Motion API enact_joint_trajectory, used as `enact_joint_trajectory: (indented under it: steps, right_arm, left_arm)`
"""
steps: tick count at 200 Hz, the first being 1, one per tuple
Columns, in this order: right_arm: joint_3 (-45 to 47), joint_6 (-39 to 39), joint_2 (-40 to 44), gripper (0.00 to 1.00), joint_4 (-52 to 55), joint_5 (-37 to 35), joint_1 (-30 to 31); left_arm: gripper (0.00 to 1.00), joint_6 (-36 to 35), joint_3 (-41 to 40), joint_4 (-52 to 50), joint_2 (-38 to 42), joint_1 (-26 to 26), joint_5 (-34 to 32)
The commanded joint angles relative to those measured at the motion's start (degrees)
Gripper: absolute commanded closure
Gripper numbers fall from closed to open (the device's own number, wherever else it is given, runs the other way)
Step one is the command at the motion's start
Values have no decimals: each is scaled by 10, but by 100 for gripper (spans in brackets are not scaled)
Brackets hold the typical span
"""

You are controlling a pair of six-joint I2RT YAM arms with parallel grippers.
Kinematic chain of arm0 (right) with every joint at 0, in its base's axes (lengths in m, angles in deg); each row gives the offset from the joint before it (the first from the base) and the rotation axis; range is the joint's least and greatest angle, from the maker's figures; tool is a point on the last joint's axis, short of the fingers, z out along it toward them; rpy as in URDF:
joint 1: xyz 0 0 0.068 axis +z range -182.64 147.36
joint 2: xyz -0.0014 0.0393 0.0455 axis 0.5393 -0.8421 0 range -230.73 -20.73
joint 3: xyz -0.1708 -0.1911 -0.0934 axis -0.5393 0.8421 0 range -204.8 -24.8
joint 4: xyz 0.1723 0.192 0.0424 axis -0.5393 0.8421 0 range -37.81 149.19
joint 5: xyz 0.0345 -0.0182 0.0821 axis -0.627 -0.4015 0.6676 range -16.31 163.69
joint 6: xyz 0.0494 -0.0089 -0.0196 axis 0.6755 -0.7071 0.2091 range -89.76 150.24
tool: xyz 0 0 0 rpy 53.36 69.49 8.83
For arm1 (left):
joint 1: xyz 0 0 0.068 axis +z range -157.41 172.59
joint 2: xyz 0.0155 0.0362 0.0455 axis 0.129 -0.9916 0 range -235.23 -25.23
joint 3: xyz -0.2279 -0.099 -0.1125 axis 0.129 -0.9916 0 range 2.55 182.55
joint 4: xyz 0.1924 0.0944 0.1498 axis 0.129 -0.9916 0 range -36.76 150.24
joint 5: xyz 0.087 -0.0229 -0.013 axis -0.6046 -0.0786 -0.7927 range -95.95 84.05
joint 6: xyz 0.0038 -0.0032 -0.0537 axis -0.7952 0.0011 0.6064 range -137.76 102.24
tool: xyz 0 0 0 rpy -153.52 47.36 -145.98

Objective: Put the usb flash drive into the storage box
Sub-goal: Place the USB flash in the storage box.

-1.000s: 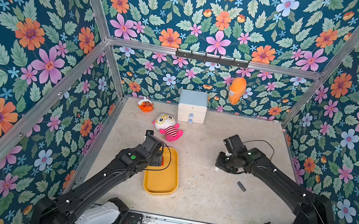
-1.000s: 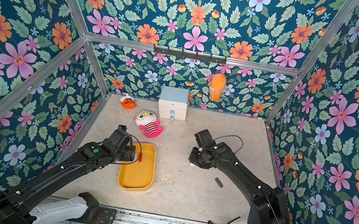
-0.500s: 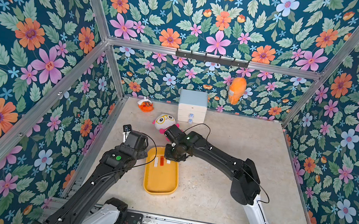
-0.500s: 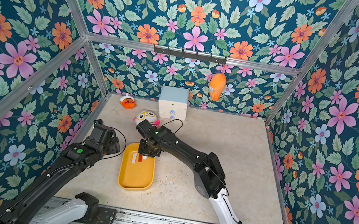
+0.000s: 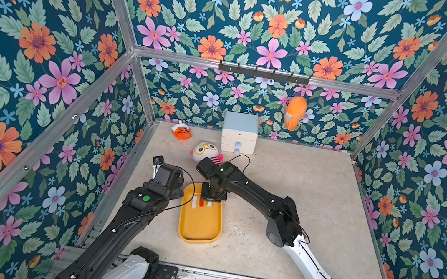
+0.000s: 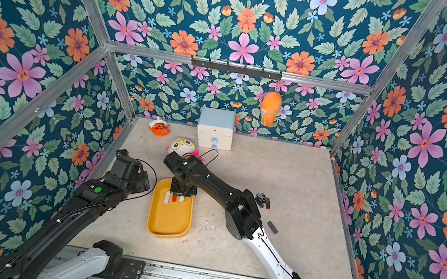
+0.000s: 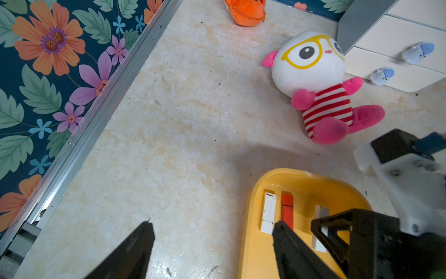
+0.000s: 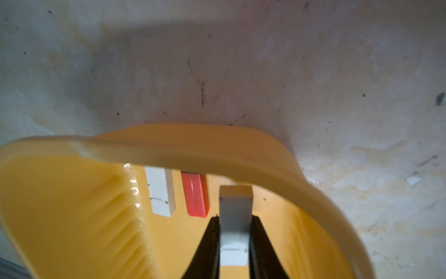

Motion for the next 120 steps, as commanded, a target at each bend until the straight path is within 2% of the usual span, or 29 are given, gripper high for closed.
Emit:
enact_joint_trajectory:
  steps: [1, 51, 82, 120]
  right_arm:
    - [-12, -3, -15, 91, 10, -3, 0]
    - [-25, 4, -35, 86, 6, 1, 0]
    - [-22, 7, -28, 65, 10, 1, 1]
    - [-10, 5, 20, 60, 10, -5, 0]
  left_arm:
    - [18, -4, 0, 8, -2, 1, 4]
    - [17, -6, -2, 10, -3, 1, 10]
    - [17, -8, -2, 12, -1, 1, 13]
    - [17, -7, -3, 12, 3, 0, 11]
